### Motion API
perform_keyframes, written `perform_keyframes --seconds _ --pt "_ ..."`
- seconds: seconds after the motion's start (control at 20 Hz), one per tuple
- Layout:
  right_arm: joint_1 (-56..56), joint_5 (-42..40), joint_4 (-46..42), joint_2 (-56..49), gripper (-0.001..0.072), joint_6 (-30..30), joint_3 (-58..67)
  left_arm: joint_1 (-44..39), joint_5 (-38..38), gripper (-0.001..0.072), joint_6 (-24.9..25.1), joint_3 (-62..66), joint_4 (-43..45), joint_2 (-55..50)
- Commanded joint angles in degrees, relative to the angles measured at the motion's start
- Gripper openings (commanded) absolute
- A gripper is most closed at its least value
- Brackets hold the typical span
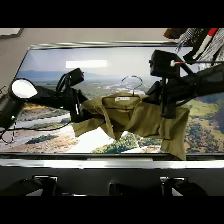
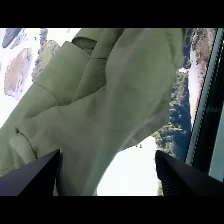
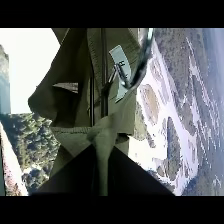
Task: Fold the clothes and pants, and hang the long-sleeved shirts on hangers.
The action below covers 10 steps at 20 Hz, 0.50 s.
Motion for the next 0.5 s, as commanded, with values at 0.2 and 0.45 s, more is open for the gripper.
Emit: perform_keyframes --seconds 0.2,0.45 --pt "0.04 2.84 1.75 0.00 0.0025 -0.07 -0.02 -0.46 1.84 0.0201 4.92 -0.24 -0.17 -2.14" --pt "0.04 2.60 1.55 0.00 0.0028 -0.04 -0.02 -0.44 1.05 0.0020 4.96 -0.20 -0.17 -1.81"
